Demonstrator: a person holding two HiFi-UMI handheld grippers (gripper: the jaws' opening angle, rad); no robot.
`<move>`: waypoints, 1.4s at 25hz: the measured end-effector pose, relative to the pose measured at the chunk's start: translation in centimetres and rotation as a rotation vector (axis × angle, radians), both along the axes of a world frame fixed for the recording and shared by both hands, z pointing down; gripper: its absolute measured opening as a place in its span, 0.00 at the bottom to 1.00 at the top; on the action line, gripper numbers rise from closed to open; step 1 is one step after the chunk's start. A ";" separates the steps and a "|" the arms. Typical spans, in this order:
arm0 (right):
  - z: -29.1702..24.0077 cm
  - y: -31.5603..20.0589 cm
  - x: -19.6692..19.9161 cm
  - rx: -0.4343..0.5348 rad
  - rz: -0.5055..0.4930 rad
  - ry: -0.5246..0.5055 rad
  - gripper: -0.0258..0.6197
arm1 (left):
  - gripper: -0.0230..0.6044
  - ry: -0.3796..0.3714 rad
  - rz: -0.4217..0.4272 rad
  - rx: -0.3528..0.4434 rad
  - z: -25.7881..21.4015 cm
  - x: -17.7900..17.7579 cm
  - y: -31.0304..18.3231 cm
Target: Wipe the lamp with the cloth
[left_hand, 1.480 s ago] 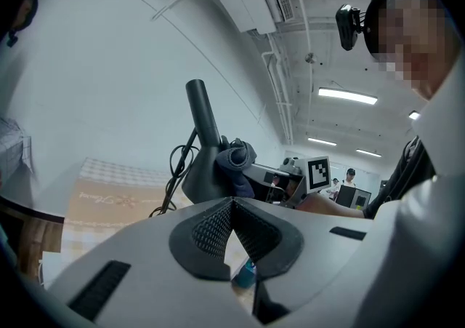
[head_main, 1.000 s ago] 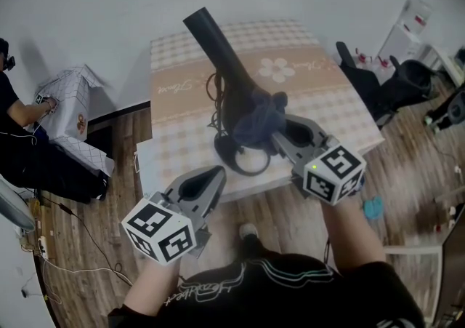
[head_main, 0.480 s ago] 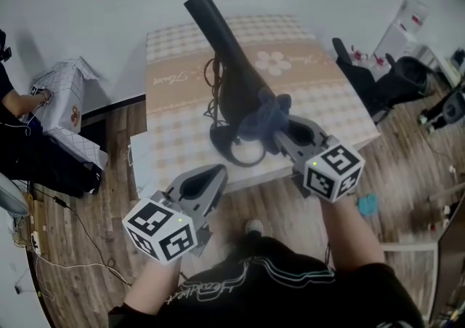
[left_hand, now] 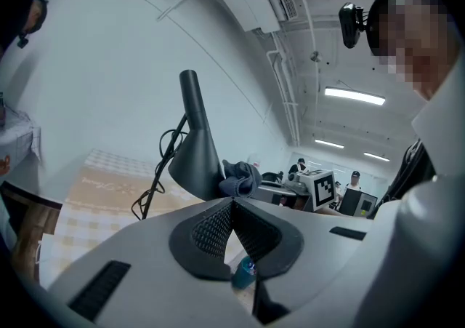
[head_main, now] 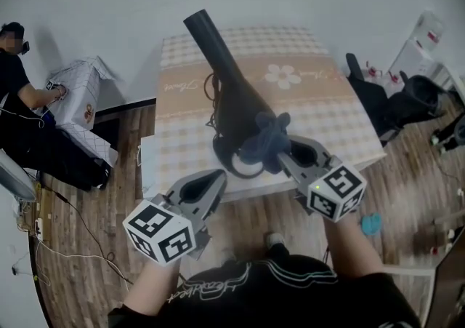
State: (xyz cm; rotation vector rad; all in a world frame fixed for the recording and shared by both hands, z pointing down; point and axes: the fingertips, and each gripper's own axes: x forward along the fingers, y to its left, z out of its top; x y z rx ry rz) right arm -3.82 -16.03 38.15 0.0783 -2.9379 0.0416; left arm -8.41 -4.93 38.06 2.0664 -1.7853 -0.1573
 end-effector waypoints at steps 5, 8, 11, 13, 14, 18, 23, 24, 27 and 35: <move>-2.1 -2.3 2.1 -0.007 -0.073 -0.055 0.13 | 0.04 0.020 -0.067 -0.011 -0.2 2.0 -3.0; -3.3 -4.4 3.8 -0.018 -0.110 -0.084 0.13 | 0.04 0.010 -0.098 -0.003 -1.2 3.9 -5.3; -3.8 -6.8 5.3 -0.036 -0.147 -0.108 0.13 | 0.04 0.000 -0.129 0.004 -1.8 5.7 -7.6; -4.1 -8.1 5.8 -0.048 -0.187 -0.130 0.13 | 0.04 -0.015 -0.171 0.003 -2.1 6.4 -8.8; -4.2 -8.7 6.0 -0.051 -0.205 -0.139 0.13 | 0.04 -0.020 -0.193 0.002 -2.2 6.7 -9.3; -4.8 -10.7 6.8 -0.059 -0.263 -0.160 0.13 | 0.04 -0.044 -0.259 0.008 -3.0 7.7 -11.0; -6.8 -12.7 7.3 -0.059 -0.313 -0.193 0.13 | 0.04 -0.075 -0.305 0.025 -5.0 9.2 -12.8; -7.1 -12.8 7.4 -0.058 -0.320 -0.205 0.13 | 0.04 -0.082 -0.311 0.027 -5.3 9.5 -13.0; -8.2 -13.0 7.4 -0.047 -0.341 -0.237 0.13 | 0.04 -0.108 -0.325 0.028 -6.0 9.9 -13.2; -12.3 -13.8 5.3 0.014 -0.364 -0.313 0.13 | 0.04 -0.153 -0.345 0.031 -7.4 9.0 -13.0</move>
